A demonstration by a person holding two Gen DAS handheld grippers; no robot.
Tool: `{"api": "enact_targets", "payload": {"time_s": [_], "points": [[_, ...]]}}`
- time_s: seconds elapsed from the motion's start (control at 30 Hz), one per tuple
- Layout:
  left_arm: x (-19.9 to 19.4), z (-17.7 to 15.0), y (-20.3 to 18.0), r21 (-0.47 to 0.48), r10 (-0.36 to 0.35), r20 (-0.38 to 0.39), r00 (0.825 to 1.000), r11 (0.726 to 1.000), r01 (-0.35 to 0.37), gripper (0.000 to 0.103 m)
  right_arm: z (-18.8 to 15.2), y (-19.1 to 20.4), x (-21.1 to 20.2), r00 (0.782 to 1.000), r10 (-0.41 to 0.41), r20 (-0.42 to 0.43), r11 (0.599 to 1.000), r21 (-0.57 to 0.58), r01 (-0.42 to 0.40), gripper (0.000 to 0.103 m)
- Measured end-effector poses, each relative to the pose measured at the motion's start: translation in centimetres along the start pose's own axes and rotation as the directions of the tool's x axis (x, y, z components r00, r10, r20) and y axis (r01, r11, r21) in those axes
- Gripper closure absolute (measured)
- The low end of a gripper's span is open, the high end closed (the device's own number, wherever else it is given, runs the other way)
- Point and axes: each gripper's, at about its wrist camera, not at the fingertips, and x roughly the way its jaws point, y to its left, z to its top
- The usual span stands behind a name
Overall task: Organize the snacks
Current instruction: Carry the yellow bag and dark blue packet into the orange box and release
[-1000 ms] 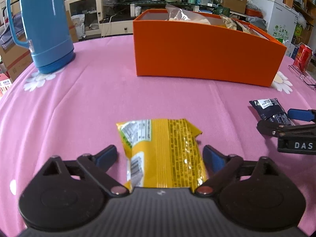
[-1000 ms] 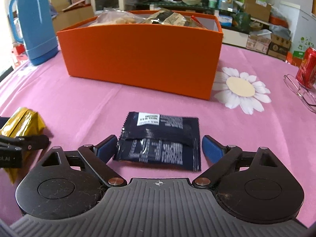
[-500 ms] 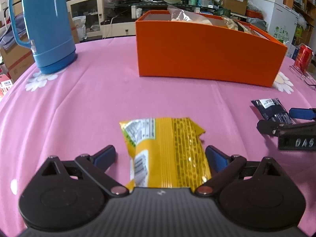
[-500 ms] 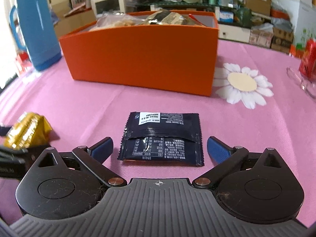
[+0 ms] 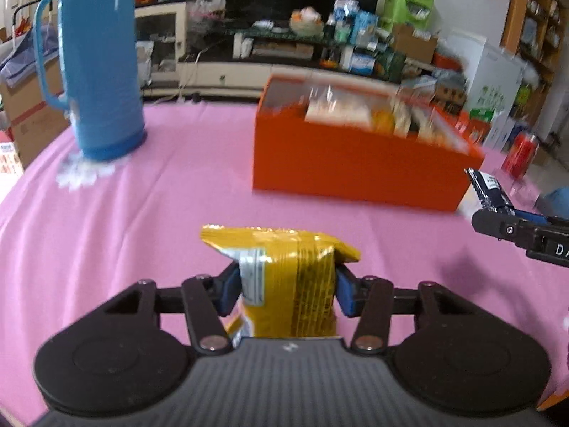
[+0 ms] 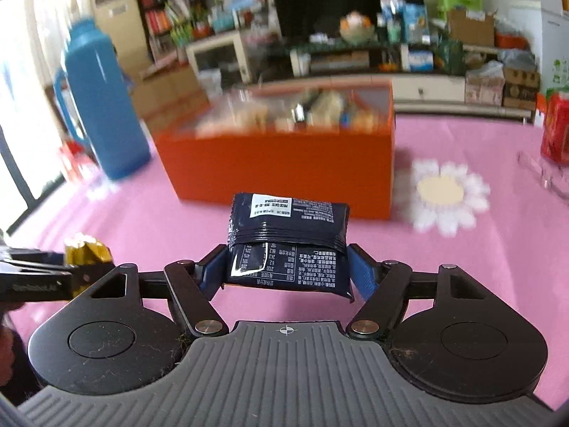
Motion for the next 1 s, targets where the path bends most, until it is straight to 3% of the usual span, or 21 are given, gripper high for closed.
{"api": "enact_targets", "payload": {"time_s": [0.17, 0.2, 0.37, 0.4, 0.43, 0.47, 0.53, 0.63, 0.7, 0.77, 0.83, 0.9, 1.0], "points": [[0.6, 3.9, 0.2, 0.003, 0.001, 0.045, 0.999, 1.000, -0.001, 0.053, 4.8, 0.3, -0.3, 0.995, -0.023, 0.092, 0.999, -0.037, 0.026, 0.059], [0.7, 4.0, 0.3, -0.003, 0.001, 0.046, 0.999, 1.000, 0.000, 0.059, 5.4, 0.2, -0.1, 0.995, -0.027, 0.101, 0.999, -0.034, 0.031, 0.059], [1.6, 3.0, 0.6, -0.022, -0.016, 0.006, 1.000, 1.000, 0.016, 0.059, 4.8, -0.3, 0.8, 0.995, -0.028, 0.093, 0.999, -0.022, 0.030, 0.059], [1.9, 2.4, 0.6, -0.012, 0.004, -0.010, 1.000, 1.000, -0.004, 0.046, 4.5, -0.5, 1.0, 0.997, -0.021, 0.076, 1.000, -0.013, 0.022, 0.059], [2.1, 2.1, 0.7, 0.002, 0.038, -0.017, 0.999, 0.999, -0.038, 0.018, 4.1, -0.8, 1.1, 0.998, -0.016, 0.061, 1.000, -0.004, 0.017, 0.059], [2.3, 1.8, 0.6, 0.020, 0.098, 0.002, 0.995, 0.995, -0.098, 0.011, 3.6, -1.0, 1.2, 0.999, -0.016, 0.046, 1.000, 0.001, 0.016, 0.059], [2.9, 1.8, 0.1, 0.076, 0.168, 0.063, 0.984, 0.982, -0.172, 0.008, 2.3, -1.3, 1.3, 0.999, -0.030, 0.012, 1.000, 0.004, 0.030, 0.058], [5.4, 2.9, -0.6, 0.144, 0.136, 0.040, 0.990, 0.979, -0.141, 0.004, 0.5, -2.2, 2.4, 0.997, -0.054, -0.053, 0.998, 0.014, 0.055, 0.058], [7.8, 3.1, -1.2, 0.198, 0.164, 0.015, 0.986, 0.966, -0.164, 0.004, -0.4, -2.7, 3.3, 0.993, -0.074, -0.091, 0.997, 0.008, 0.075, 0.058], [10.2, 2.9, -1.4, 0.257, 0.197, -0.004, 0.980, 0.948, -0.189, 0.007, -1.2, -2.9, 4.1, 0.987, -0.097, -0.128, 0.995, -0.004, 0.097, 0.058], [12.5, 2.4, -0.9, 0.283, 0.197, -0.067, 0.978, 0.944, -0.171, 0.039, -1.7, -3.1, 4.8, 0.983, -0.099, -0.153, 0.995, 0.002, 0.100, 0.058], [12.1, 2.9, 0.1, 0.215, 0.145, -0.078, 0.986, 0.968, -0.126, 0.055, -1.8, -3.2, 5.3, 0.982, -0.093, -0.167, 0.995, 0.004, 0.095, 0.058], [8.5, 4.0, 1.5, 0.119, 0.072, -0.015, 0.997, 0.990, -0.070, 0.056, -1.6, -3.1, 5.1, 0.984, -0.075, -0.159, 0.997, 0.011, 0.078, 0.058]]}}
